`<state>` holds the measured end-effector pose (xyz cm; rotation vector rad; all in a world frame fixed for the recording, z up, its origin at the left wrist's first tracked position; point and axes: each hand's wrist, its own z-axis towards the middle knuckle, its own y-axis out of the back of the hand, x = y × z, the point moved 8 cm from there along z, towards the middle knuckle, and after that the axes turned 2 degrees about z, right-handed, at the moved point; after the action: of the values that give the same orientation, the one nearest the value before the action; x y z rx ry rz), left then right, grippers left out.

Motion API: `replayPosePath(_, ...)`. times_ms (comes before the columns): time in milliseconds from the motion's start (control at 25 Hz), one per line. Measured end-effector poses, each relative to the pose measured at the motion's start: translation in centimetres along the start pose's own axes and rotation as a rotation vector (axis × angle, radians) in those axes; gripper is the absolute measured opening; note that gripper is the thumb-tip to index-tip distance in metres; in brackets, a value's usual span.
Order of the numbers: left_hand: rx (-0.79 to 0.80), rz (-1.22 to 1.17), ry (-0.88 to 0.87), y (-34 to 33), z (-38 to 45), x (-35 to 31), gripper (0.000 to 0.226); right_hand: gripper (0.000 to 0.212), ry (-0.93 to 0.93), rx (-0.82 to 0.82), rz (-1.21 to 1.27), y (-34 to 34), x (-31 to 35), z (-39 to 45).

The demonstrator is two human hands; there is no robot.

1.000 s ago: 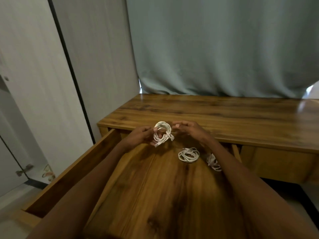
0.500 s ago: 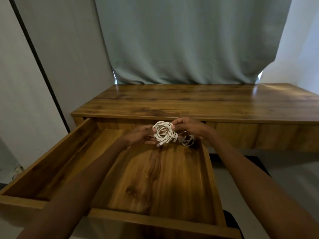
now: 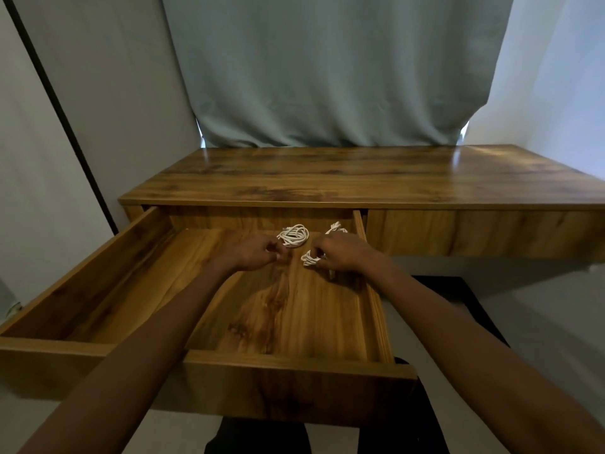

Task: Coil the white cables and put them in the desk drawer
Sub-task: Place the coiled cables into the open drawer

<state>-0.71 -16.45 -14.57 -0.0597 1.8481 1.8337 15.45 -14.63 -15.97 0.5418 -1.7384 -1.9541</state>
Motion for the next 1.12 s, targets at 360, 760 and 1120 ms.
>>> replayPosePath(360,-0.047,0.16,0.065,0.1,-6.1,-2.8,0.035,0.035,-0.192,-0.072,0.401,3.9,1.3,-7.6)
replayPosePath(760,-0.503,0.202,0.005,-2.1,-19.7,-8.6,0.064,0.059,-0.341,-0.404,0.119,3.6,11.6,-21.2)
replayPosePath(1120,-0.693,0.376,0.002,-1.7,-16.4,-8.2,0.066,0.058,-0.387,-0.555,-0.023,2.9,8.7,-18.2)
